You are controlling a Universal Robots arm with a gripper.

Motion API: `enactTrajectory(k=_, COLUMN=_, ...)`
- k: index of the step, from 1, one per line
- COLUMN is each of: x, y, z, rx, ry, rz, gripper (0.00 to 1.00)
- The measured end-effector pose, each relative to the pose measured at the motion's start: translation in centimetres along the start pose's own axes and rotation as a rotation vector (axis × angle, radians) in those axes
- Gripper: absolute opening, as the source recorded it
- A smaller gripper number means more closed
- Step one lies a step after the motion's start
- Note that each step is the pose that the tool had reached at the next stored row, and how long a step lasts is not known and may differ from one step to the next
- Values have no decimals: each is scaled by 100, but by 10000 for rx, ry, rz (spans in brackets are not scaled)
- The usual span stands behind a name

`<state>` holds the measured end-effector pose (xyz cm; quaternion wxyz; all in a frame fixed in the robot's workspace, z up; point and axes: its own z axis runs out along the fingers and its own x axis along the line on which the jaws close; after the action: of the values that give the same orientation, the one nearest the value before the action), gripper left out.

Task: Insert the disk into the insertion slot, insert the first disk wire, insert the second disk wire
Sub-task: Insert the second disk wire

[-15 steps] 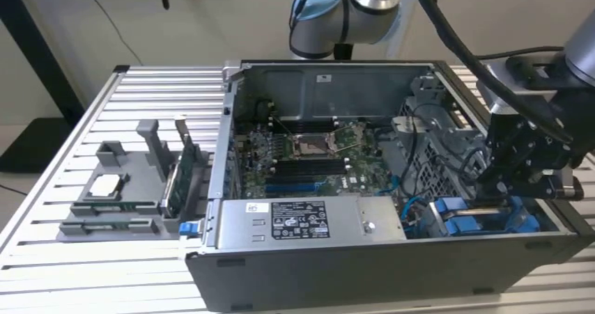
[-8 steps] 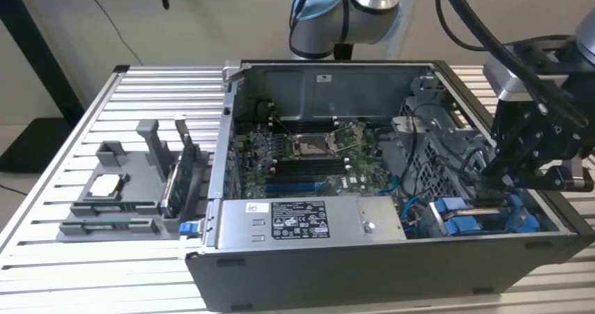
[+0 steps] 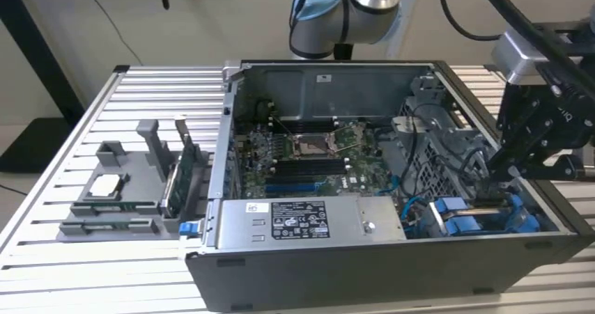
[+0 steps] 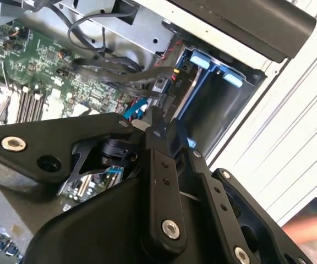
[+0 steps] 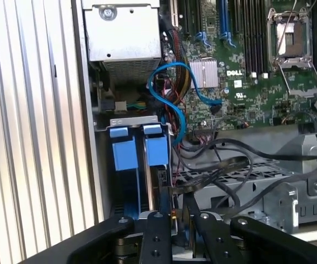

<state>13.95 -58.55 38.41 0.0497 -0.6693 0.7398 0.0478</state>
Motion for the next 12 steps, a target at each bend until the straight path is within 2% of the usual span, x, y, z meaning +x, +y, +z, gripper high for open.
enactTrajectory(k=6, x=-14, y=0, z=-101, rx=-23, ry=1, rz=3, gripper=24)
enactTrajectory(k=12, x=-16, y=0, z=-114, rx=-32, ry=3, rz=4, gripper=24)
